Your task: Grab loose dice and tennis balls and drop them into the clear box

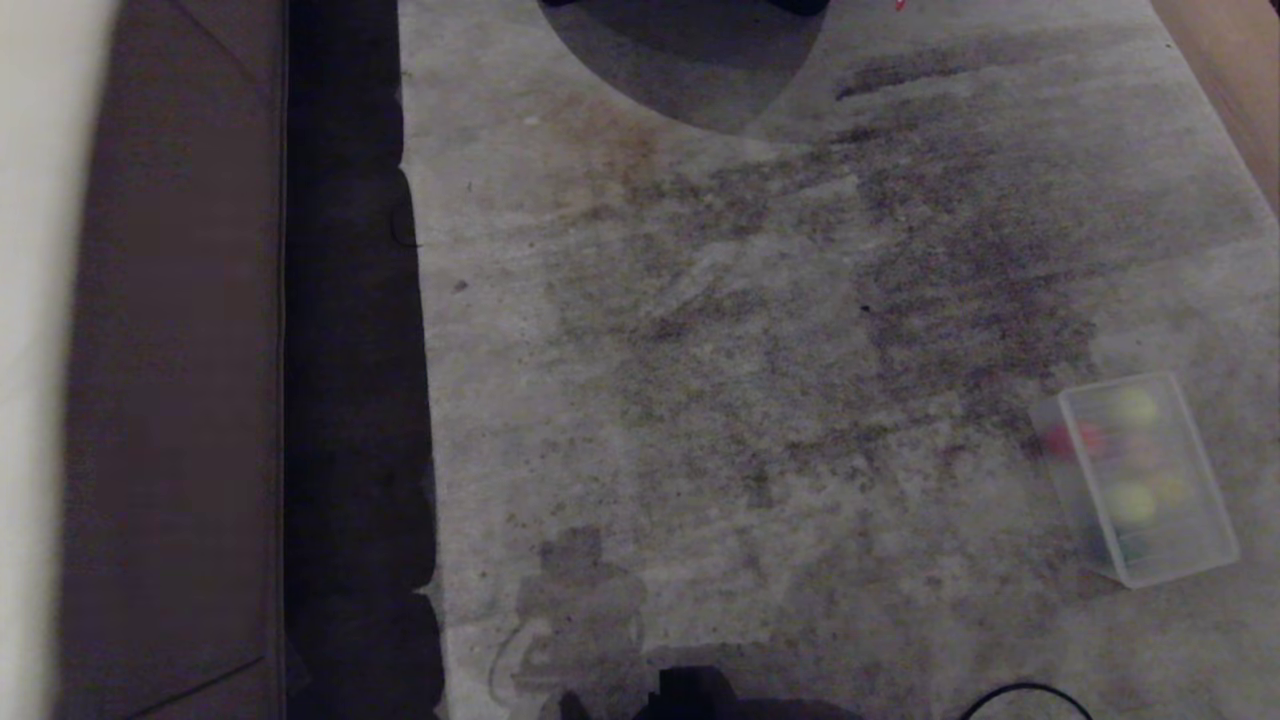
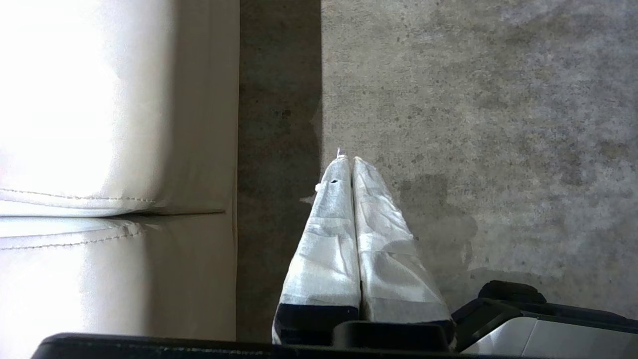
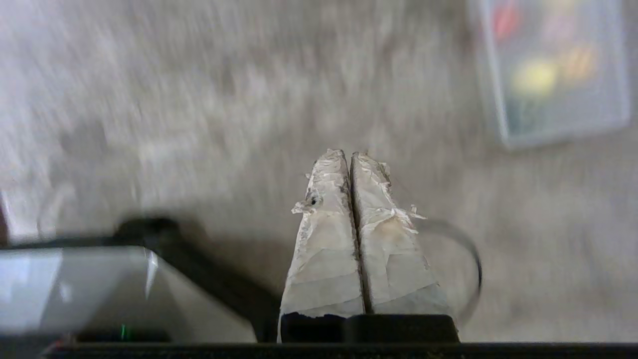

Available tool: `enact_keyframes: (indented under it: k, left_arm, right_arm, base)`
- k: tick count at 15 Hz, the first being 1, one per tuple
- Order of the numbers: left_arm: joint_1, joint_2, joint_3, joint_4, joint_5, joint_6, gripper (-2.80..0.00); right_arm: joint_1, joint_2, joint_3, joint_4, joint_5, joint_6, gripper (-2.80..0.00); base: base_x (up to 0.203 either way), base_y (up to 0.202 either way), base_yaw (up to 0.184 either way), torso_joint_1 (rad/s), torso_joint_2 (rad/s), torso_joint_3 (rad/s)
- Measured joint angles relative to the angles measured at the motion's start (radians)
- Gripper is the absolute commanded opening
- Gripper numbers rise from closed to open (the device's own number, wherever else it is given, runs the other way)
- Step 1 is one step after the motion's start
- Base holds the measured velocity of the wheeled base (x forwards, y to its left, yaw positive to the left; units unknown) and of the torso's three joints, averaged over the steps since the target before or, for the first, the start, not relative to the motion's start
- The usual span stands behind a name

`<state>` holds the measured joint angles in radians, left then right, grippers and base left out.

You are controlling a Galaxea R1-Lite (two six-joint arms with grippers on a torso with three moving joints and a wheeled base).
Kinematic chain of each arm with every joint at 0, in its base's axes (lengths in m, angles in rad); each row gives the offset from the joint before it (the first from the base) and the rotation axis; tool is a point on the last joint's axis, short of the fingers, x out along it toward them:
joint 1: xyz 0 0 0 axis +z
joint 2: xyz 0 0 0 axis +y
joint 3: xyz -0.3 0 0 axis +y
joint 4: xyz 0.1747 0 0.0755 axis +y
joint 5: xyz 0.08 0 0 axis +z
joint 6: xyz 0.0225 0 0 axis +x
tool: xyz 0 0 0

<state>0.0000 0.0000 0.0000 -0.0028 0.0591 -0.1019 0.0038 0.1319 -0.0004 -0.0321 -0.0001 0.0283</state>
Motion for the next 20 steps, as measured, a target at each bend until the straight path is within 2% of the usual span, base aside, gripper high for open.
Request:
enact_keyframes:
  k: [5,20]
  left_arm:
    - [0.0,0.0,0.0,0.0,0.0,0.0,-2.8]
    - [0.0,0.0,0.0,-0.001,0.001,-0.009,-2.8]
  right_arm:
    - [0.004,-0.118,0.0,0.004,0.001,0.006,-2.8]
    - [0.003,-0.135,0.0,0.004,0.001,0.011,-2.8]
  base:
    - [0.0,0.0,0.0,0.0,0.0,0.0]
    - [0.0,0.0,0.0,0.0,0.0,0.003]
